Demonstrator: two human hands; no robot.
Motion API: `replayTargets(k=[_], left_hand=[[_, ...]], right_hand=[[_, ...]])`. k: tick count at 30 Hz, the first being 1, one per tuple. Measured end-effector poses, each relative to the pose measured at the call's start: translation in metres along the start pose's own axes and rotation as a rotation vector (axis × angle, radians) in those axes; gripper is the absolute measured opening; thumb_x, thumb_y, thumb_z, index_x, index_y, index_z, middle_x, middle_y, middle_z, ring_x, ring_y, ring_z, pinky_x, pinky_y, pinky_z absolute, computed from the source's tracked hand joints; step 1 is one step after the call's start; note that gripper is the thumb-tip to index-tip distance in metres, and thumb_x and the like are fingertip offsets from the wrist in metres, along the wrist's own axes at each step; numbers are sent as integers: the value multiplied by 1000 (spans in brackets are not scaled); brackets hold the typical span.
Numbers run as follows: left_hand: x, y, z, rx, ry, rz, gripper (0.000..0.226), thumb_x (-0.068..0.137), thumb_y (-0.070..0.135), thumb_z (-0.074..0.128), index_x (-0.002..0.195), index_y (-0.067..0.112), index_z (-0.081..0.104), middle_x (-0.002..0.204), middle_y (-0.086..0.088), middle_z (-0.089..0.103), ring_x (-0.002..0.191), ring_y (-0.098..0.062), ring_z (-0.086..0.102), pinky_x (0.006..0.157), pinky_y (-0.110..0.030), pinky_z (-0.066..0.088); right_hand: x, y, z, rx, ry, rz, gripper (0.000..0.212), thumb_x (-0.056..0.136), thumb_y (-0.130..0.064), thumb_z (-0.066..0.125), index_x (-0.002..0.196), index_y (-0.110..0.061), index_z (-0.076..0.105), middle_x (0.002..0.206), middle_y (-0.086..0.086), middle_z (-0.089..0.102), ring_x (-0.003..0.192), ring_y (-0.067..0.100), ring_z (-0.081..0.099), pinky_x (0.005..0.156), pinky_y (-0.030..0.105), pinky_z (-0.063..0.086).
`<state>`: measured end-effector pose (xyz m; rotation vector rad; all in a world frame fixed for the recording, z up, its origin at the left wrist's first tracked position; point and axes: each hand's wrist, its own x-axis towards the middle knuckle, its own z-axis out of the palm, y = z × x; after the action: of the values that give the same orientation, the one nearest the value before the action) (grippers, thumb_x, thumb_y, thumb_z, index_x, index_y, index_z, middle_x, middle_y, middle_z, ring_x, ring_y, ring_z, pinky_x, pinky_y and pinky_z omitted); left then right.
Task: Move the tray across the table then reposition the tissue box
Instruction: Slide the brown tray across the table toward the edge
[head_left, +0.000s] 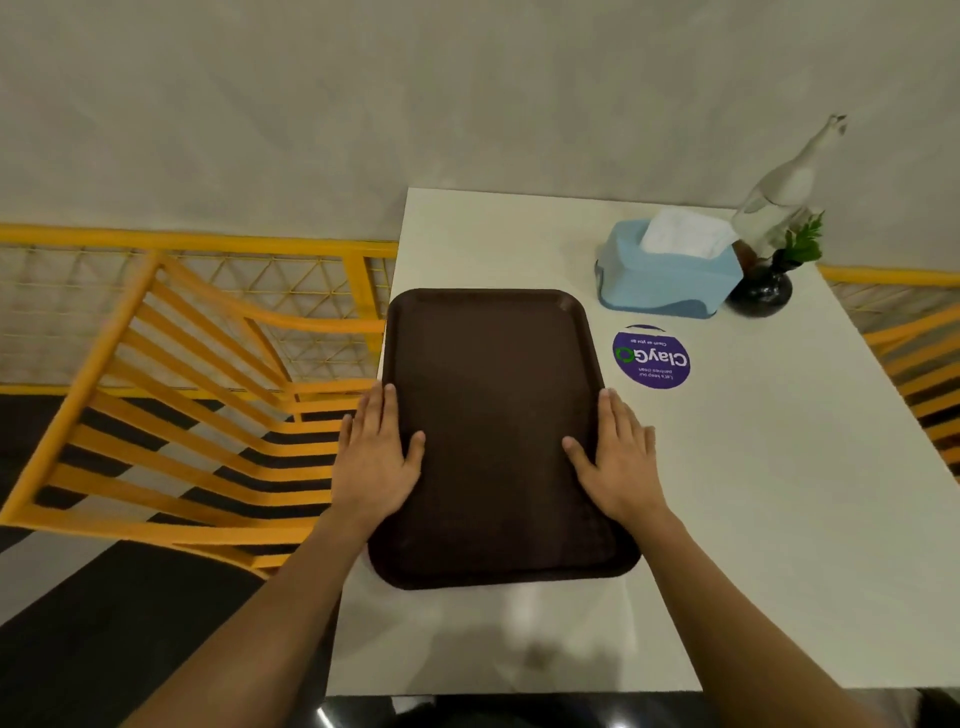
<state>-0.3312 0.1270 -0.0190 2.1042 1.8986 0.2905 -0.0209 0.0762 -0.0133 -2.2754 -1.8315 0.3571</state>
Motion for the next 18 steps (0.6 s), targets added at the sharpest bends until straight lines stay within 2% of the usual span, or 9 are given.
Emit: replayTargets(k=[5, 10, 18], left_hand=[[-18, 1, 0, 1, -11, -3, 79, 104, 55, 29, 163, 15, -4, 172, -6, -4, 157, -26, -4, 127, -47, 3], [-34, -2, 3, 12, 7, -6, 80, 103, 57, 29, 163, 14, -1, 172, -6, 5, 157, -25, -2, 127, -45, 1], [-4, 0, -3, -25, -10, 5, 79, 104, 56, 32, 164, 14, 1, 171, -7, 10, 157, -25, 2, 126, -46, 7]], right_hand=[[-31, 5, 4, 15, 28, 82, 92, 96, -71, 28, 162, -13, 1, 170, 8, 11, 155, 28, 8, 123, 56, 6], [-51, 9, 6, 48, 1, 88, 92, 94, -73, 25, 162, -15, 1, 170, 6, 13, 156, 25, 7, 123, 54, 2], [-19, 19, 2, 31, -46, 41, 90, 96, -75, 28, 162, -21, -2, 170, 3, 13, 156, 27, 5, 121, 54, -2]])
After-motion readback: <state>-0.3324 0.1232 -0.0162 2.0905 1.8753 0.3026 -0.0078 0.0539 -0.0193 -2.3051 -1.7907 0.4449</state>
